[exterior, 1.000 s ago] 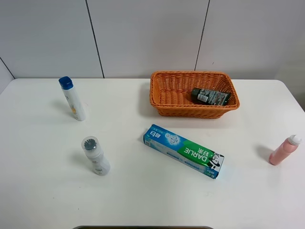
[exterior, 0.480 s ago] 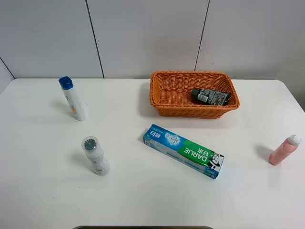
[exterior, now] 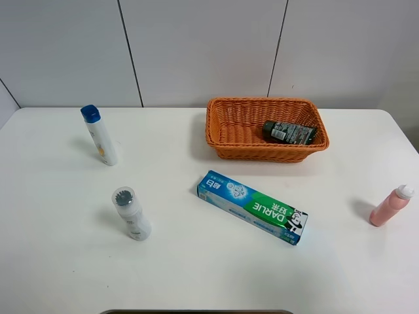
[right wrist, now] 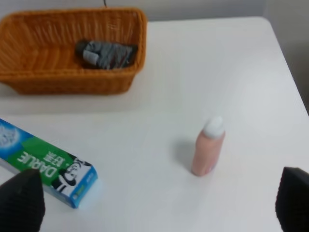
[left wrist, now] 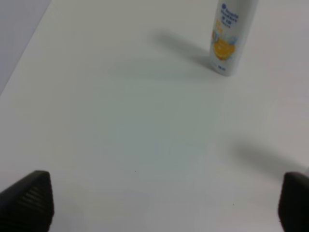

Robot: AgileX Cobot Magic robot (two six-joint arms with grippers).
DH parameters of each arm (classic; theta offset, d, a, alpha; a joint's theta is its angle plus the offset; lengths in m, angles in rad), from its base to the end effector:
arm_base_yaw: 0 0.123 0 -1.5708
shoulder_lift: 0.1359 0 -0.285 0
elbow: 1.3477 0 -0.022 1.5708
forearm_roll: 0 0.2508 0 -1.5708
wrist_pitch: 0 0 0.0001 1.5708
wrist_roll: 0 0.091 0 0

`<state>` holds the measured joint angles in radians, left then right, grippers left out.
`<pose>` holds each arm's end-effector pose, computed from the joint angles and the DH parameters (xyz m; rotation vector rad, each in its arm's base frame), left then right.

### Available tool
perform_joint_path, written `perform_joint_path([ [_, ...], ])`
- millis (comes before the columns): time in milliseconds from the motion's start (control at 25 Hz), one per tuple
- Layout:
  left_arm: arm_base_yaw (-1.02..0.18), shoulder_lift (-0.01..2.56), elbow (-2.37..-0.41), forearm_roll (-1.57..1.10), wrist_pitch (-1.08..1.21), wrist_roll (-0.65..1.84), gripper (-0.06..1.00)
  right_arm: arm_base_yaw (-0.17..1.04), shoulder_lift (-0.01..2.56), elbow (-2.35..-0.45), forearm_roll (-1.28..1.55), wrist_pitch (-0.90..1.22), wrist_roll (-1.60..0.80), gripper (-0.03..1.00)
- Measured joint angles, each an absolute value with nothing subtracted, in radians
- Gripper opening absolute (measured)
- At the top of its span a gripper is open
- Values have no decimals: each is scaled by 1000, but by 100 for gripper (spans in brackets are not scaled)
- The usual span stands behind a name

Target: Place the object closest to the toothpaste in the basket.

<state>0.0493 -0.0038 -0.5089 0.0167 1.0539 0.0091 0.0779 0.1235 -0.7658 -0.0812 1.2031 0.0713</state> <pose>-0.0063 0.0010 0.2803 -0.0415 2.0247 0.0568 -0.0218 -0.0086 0.3383 0.0108 2.0418 -0.0024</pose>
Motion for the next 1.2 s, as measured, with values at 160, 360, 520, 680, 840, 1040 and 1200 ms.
perform_joint_path([
  [160, 49, -4, -509, 17, 1054, 9, 94, 22, 81, -686, -82, 1149, 71, 99],
  [360, 49, -4, -509, 17, 1054, 9, 94, -30, 18, -606, -83, 1106, 71, 99],
  [520, 49, -4, -509, 17, 1054, 9, 94, -37, -3, -573, -79, 1107, 71, 99],
  [680, 49, -4, -509, 17, 1054, 9, 94, -37, -3, -541, -79, 1103, 71, 99],
  [840, 49, -4, -509, 17, 1054, 9, 94, -37, -3, -510, -77, 1087, 67, 99],
  [1040, 49, -4, -509, 17, 1054, 9, 94, -37, -3, -505, -72, 1077, 29, 99],
  [1200, 49, -4, -509, 17, 1054, 9, 94, -37, -3, -505, -57, 1076, 11, 99],
])
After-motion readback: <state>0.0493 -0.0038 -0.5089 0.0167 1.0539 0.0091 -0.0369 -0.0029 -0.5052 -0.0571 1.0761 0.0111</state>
